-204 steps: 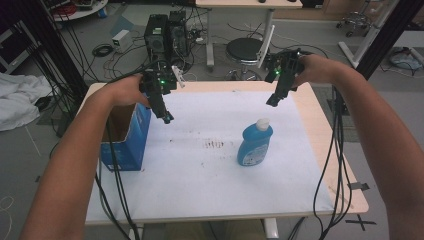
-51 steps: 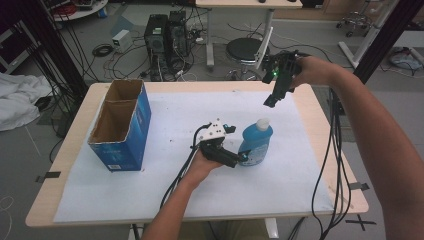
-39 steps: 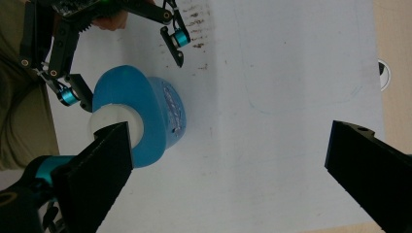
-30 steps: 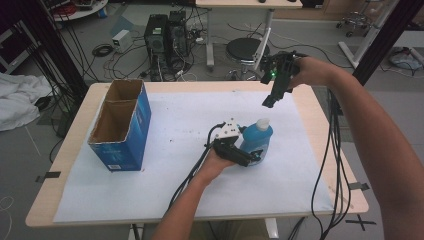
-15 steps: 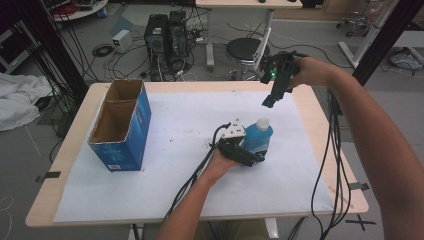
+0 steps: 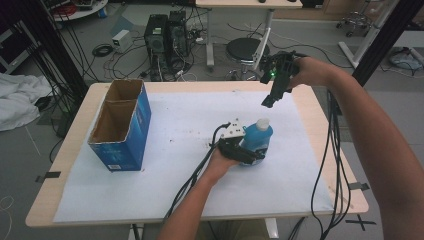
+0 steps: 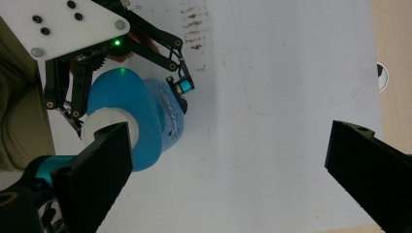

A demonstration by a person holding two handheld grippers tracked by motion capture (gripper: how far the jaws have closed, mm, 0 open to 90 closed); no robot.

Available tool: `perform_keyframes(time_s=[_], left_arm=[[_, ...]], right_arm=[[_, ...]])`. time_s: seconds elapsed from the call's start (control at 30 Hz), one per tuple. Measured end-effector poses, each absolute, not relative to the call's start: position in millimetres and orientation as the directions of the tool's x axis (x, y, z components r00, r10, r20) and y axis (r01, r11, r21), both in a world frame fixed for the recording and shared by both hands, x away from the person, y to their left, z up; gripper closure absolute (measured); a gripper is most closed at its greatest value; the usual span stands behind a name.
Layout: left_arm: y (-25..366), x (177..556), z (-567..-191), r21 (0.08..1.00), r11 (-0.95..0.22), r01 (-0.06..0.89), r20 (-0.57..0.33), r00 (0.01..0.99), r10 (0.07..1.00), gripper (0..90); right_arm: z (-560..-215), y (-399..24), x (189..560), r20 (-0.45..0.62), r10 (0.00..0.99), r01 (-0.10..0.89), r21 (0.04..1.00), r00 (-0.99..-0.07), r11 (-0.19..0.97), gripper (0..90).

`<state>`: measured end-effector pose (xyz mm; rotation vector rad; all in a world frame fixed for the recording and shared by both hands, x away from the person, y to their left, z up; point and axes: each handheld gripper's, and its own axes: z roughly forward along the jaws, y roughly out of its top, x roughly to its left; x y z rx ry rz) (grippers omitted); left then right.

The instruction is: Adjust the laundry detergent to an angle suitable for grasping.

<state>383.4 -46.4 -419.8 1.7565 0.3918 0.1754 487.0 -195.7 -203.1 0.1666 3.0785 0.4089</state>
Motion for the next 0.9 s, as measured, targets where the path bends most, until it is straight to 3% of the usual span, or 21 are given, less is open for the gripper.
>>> perform_keyframes(time_s=[0.2, 0.53, 0.9], left_arm=[[-45.5, 383.8, -419.2, 0.973, -0.165, 0.159, -0.093, 0.932, 0.351, 23.5], [-45.5, 383.9, -419.1, 0.975, -0.154, 0.157, -0.091, 0.925, 0.368, 26.0], [-46.9, 382.7, -418.9, 0.980, -0.151, 0.131, -0.069, 0.932, 0.357, 36.9]], right_arm=[[-203.3, -195.5, 486.9, -0.017, 0.111, 0.102, 0.262, -0.994, 0.960, 2.5], [-202.8, -196.0, 487.0, -0.025, 0.110, 0.100, 0.265, -0.994, 0.959, 2.5], [-201.6, -197.8, 486.6, -0.026, 0.117, 0.106, 0.270, -0.993, 0.957, 2.5]])
